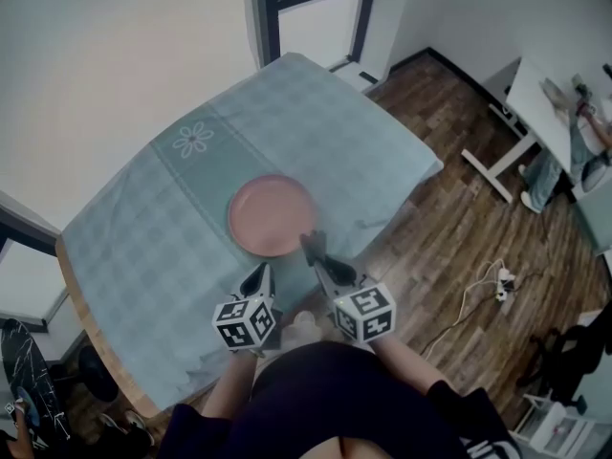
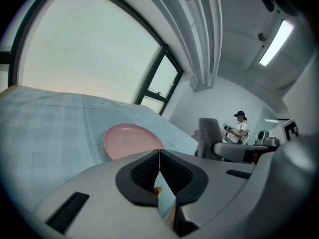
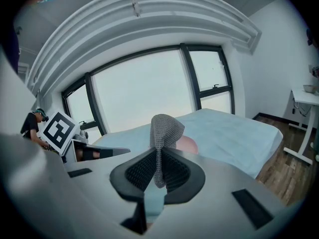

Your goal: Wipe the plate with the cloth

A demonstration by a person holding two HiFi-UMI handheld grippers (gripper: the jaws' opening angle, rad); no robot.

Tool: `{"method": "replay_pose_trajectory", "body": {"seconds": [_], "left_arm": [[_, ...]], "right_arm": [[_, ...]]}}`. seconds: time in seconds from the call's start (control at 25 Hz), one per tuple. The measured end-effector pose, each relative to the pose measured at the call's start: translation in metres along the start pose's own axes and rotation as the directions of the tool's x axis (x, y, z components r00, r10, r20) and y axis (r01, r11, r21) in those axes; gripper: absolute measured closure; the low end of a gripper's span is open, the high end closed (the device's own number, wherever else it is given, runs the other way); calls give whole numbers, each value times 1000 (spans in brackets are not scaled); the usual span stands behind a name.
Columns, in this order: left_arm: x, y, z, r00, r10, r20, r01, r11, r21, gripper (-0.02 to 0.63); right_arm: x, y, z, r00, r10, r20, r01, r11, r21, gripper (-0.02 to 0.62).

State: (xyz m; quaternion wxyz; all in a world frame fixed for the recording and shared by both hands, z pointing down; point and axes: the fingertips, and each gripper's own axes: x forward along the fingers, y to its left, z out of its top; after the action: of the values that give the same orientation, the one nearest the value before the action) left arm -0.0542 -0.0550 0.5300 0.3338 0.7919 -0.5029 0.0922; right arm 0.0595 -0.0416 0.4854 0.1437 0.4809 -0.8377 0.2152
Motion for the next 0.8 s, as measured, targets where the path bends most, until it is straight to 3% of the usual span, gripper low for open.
{"method": "replay_pose_trajectory", "body": {"seconds": [0.8], "left_arm": [[30, 67, 12, 993, 116, -20, -117, 988, -97, 591]], "right_arm": [[61, -2, 15, 996, 63, -69, -67, 996, -61, 562]]}}
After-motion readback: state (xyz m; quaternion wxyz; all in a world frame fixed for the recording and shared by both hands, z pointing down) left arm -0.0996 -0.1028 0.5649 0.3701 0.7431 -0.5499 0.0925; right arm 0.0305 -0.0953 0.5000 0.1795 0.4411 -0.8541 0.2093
